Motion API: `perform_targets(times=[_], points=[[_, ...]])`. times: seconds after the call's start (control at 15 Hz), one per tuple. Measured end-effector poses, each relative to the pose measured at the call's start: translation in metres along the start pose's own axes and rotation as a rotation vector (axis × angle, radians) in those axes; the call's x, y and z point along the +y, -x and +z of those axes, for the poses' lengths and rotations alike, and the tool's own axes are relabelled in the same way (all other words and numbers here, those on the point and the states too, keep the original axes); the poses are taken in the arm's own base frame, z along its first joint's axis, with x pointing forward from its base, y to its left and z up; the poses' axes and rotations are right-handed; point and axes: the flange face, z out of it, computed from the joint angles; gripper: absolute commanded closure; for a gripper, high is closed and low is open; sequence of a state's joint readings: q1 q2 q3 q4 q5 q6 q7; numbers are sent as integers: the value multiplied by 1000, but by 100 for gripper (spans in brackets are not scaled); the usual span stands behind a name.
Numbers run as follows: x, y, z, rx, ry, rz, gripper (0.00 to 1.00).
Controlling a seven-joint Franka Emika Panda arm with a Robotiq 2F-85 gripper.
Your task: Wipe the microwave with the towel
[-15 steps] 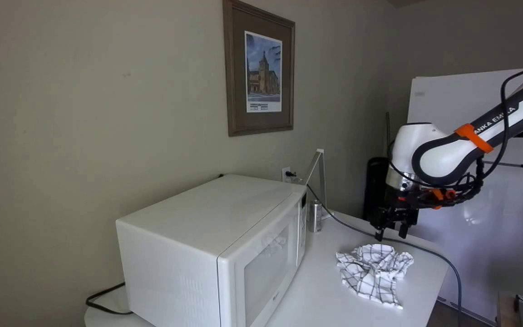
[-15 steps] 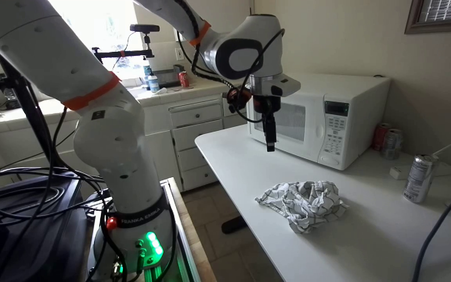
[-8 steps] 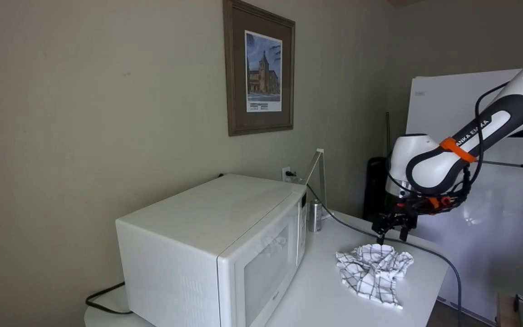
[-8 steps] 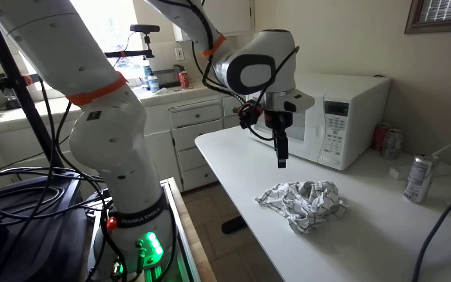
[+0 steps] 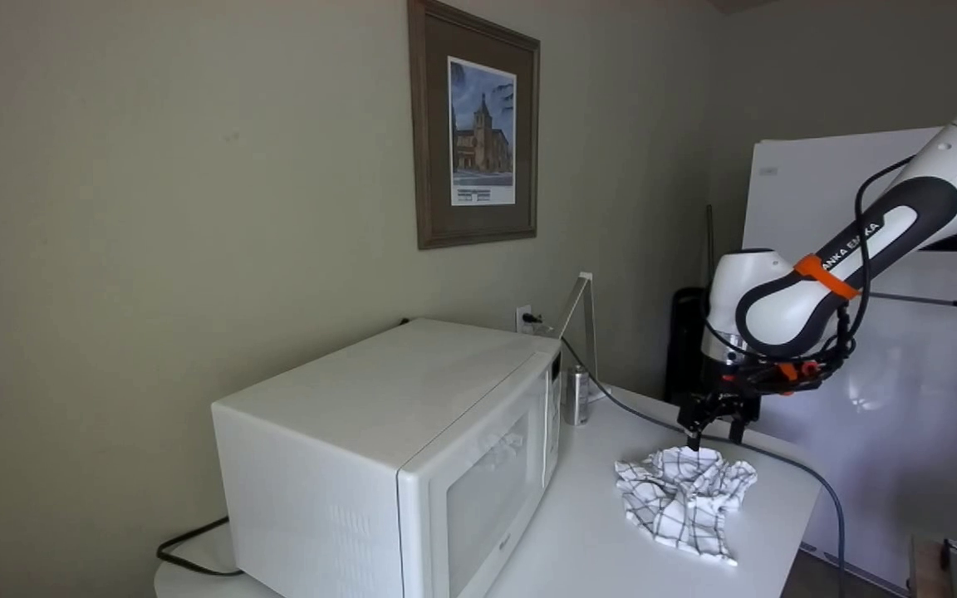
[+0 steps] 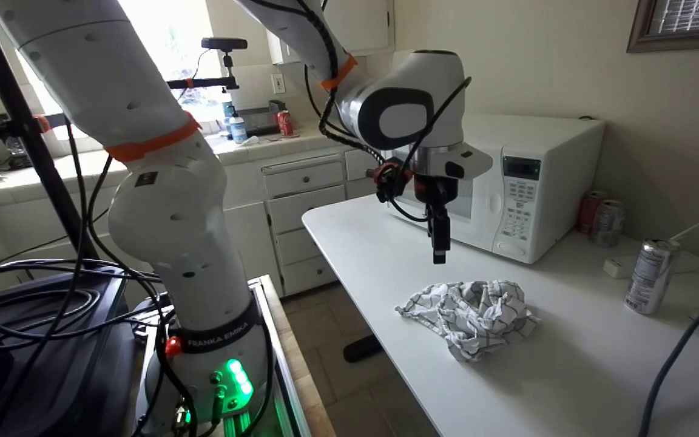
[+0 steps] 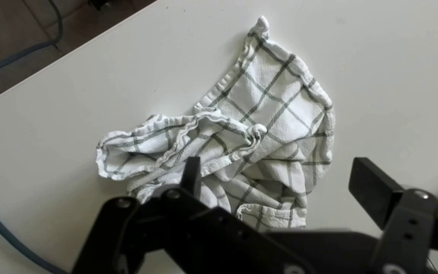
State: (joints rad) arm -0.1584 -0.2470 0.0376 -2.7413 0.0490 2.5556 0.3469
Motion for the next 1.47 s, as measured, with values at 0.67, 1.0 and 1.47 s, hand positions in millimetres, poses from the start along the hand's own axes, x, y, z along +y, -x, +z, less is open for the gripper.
perform_targets(times=[0.67, 1.0, 1.47], points=[[18, -20, 82, -117, 106, 64, 0], [27, -33, 103, -133, 161, 110, 0], [6, -57, 123, -22, 84, 72, 0]])
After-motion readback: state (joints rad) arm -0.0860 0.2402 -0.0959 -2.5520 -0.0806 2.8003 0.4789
